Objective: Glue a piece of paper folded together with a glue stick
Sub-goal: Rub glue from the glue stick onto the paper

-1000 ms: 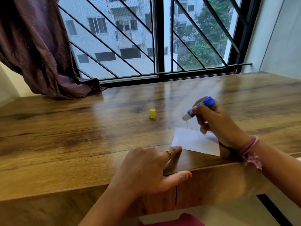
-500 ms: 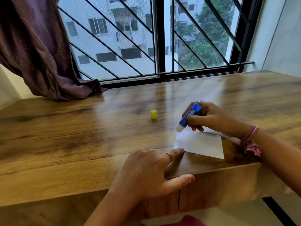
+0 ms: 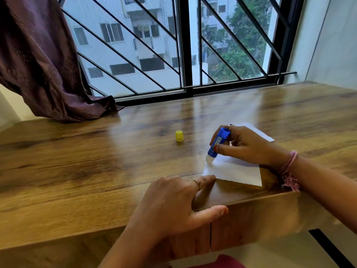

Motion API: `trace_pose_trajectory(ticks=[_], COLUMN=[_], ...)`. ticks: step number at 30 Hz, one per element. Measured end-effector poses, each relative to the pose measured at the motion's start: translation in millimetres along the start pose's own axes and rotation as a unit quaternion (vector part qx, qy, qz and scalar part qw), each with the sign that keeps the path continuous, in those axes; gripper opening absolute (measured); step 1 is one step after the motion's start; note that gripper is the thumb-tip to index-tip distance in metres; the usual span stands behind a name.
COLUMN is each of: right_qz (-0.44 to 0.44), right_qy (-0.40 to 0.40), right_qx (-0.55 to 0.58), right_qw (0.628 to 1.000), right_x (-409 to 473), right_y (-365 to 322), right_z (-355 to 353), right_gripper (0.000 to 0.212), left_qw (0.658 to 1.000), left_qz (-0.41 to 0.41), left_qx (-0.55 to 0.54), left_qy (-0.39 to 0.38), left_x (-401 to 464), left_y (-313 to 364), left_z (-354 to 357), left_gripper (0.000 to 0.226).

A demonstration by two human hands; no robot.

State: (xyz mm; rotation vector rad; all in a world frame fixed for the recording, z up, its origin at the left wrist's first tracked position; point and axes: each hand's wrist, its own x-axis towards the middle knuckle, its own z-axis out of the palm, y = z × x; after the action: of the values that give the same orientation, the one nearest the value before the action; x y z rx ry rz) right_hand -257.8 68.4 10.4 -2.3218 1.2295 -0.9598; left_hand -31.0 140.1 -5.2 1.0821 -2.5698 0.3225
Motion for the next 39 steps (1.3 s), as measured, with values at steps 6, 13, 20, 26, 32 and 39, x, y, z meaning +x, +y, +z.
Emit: trace_pose_trajectory(ticks=[6, 13, 20, 26, 32, 39], right_qz=[0.007, -0.020, -0.013, -0.009, -0.003, -0.019], right_qy=[0.027, 0.042, 0.033, 0.026, 0.055, 0.041], right_qx=[-0.029, -0.039, -0.035, -0.036, -0.059, -0.037], right_qw=[0.999, 0.998, 0.999, 0.999, 0.997, 0.998], right_x=[1.2, 0.7, 0.8, -1.0, 1.3, 1.2], right_y=[-2.6, -0.9, 1.6, -0.7, 1.6, 6.2], right_z=[-1.5, -2.1, 0.4, -1.0, -3.7, -1.8], right_gripper=[0.013, 0.009, 0.013, 0.011, 0.014, 0.009], left_qw=[1.000, 1.000, 1.000, 1.000, 1.000, 1.000], left_qz=[-0.001, -0.006, -0.011, -0.009, -0.012, -0.007], left_qx=[-0.010, -0.018, -0.023, -0.025, -0.020, -0.020], left_qy=[0.017, 0.005, 0.007, 0.006, 0.003, 0.000], left_x=[-1.8, -1.3, -0.5, -0.5, -0.6, -0.5], left_y=[-3.4, -3.4, -4.7, -5.7, -5.5, -5.7], left_z=[5.1, 5.3, 6.9, 7.0, 6.8, 6.2], left_gripper=[0.076, 0.076, 0.077, 0.077, 0.079, 0.078])
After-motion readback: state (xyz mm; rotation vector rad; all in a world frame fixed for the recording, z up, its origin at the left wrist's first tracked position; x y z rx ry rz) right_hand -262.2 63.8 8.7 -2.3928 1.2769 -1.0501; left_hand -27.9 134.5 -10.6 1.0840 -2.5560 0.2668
